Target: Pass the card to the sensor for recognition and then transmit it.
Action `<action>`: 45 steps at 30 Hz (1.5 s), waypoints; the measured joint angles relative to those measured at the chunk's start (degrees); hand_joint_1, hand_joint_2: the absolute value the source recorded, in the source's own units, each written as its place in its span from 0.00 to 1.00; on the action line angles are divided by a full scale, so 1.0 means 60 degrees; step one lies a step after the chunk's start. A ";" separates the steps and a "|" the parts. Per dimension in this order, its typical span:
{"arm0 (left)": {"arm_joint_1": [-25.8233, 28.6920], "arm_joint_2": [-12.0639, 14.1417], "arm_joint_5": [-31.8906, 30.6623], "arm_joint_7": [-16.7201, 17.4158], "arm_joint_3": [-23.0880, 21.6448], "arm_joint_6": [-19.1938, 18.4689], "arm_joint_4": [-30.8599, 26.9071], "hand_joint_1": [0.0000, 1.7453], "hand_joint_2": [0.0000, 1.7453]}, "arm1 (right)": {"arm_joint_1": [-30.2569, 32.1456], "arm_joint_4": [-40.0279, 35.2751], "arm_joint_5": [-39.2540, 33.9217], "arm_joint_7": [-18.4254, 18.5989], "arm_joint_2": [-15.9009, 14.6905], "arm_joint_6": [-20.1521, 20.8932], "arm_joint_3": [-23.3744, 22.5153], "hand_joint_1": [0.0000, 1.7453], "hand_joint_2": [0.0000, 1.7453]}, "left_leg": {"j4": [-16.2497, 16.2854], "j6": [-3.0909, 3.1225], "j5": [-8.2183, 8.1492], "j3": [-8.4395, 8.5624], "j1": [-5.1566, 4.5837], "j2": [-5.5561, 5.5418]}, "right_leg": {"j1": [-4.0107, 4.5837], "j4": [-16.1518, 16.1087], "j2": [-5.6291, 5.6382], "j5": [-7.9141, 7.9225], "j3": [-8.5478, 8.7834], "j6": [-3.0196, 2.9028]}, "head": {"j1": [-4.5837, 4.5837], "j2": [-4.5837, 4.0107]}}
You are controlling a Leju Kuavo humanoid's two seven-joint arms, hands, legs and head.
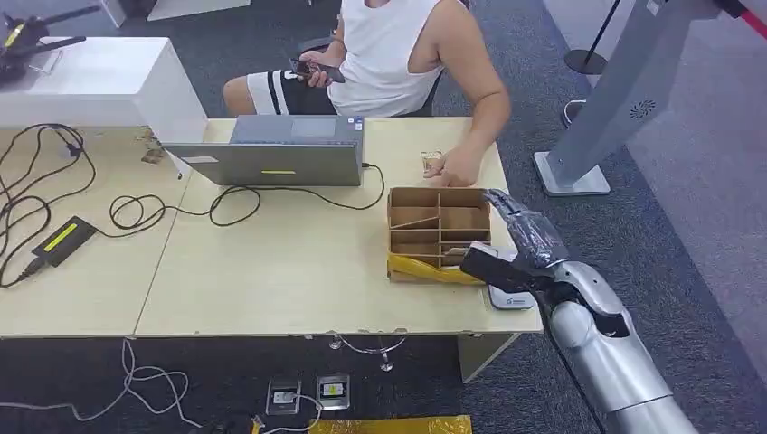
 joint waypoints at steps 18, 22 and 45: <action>-0.0159 -0.0018 -0.0171 0.0000 0.0000 -0.0157 -0.0004 0.00 0.00 | -0.0327 0.0896 0.0470 -0.0594 0.0262 0.0051 0.0313 0.00 1.00 | -0.0001 0.0000 0.0000 -0.0003 0.0000 -0.0001 | 0.0001 0.0002 -0.0001 0.0000 0.0000 0.0000 | 0.0000 0.0000; -0.0171 -0.0022 -0.0171 0.0000 0.0000 -0.0138 -0.0004 0.00 0.00 | -0.0377 0.1122 0.0470 -0.0645 0.0361 0.0015 0.0433 0.00 1.00 | -0.0001 0.0000 0.0000 -0.0004 0.0000 -0.0002 | 0.0001 0.0002 -0.0003 0.0000 0.0001 0.0000 | 0.0000 0.0000; -0.0175 -0.0022 -0.0157 0.0000 0.0000 -0.0179 -0.0004 0.00 0.00 | -0.0619 0.1996 0.0408 -0.0754 0.0608 -0.0175 0.0816 0.00 1.00 | -0.0001 0.0000 0.0000 -0.0004 0.0000 -0.0002 | 0.0000 0.0002 -0.0003 0.0000 0.0000 0.0000 | 0.0000 0.0000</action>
